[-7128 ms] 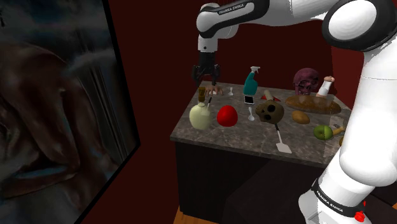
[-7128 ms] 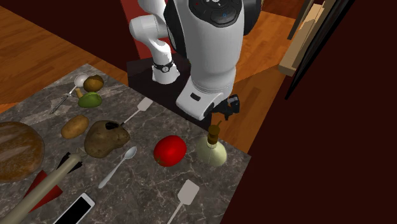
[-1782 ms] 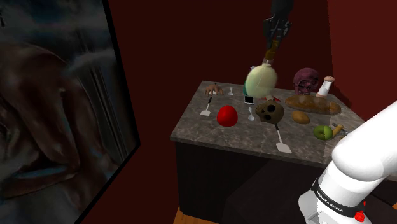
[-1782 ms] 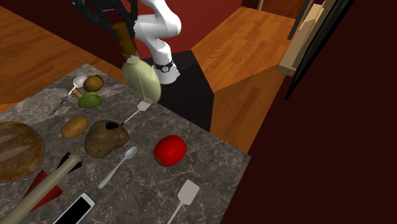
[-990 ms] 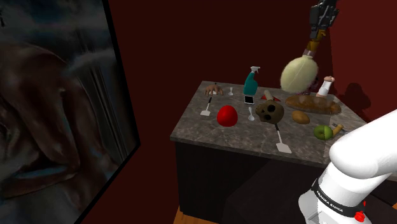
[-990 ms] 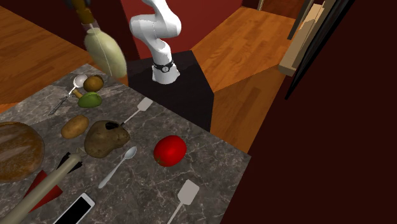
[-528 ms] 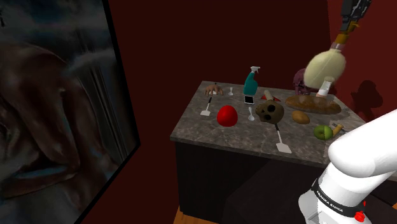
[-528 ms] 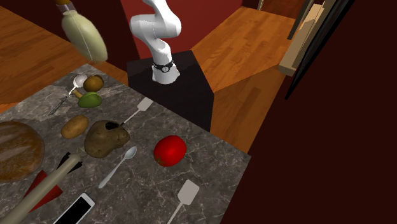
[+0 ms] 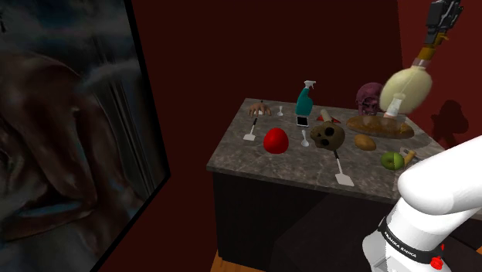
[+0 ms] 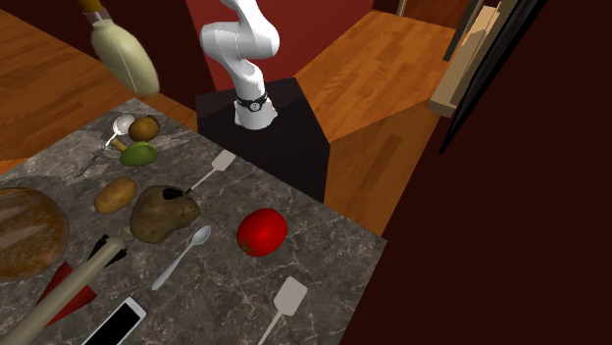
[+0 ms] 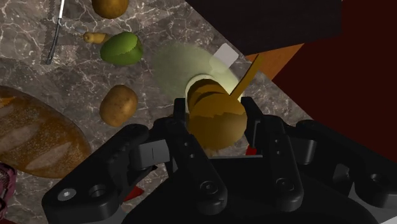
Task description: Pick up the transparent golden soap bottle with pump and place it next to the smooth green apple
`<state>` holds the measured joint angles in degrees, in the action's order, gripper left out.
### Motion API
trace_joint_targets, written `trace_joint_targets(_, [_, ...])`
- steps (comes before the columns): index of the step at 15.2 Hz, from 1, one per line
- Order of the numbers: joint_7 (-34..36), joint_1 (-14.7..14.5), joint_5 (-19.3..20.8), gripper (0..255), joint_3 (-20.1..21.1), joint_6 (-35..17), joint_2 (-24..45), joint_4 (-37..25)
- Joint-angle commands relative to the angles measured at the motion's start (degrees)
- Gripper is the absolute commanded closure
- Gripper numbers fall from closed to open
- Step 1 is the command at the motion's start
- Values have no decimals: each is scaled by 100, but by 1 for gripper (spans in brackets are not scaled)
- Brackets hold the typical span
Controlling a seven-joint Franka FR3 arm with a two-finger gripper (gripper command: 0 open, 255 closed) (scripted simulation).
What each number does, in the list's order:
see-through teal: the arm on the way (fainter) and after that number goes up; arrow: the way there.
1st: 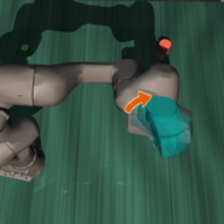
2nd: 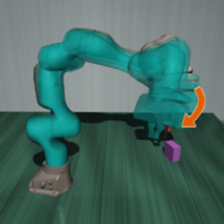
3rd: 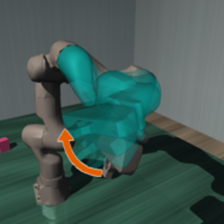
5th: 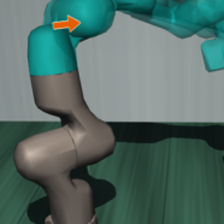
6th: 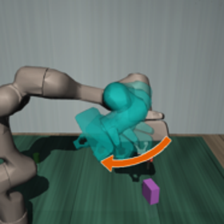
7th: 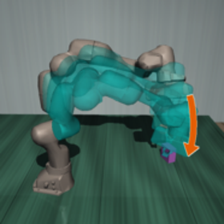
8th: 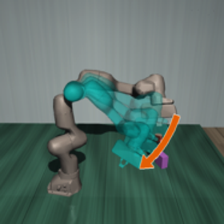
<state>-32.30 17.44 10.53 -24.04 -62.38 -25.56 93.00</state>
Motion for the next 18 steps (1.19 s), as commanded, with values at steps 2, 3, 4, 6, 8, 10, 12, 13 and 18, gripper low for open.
trace_joint_targets(2, [44, 24, 39, 255, 12, -244, -166, 399])
trace_joint_targets(3, [61, 32, 49, 255, 16, -321, -217, 525])
trace_joint_targets(4, [76, 39, 60, 255, 20, -397, -266, 649])
trace_joint_targets(6, [106, 55, 81, 255, 25, -547, -360, 890])
trace_joint_targets(8, [132, 70, 101, 255, 26, -695, -447, 1123])
trace_joint_targets(10, [157, 85, 122, 255, 24, -842, -529, 1350])
trace_joint_targets(12, [180, 99, 142, 255, 20, -987, -605, 1569])
trace_joint_targets(13, [190, 107, 153, 255, 17, -1059, -642, 1677])
trace_joint_targets(18, [237, 143, 205, 255, -6, -1418, -804, 2193])
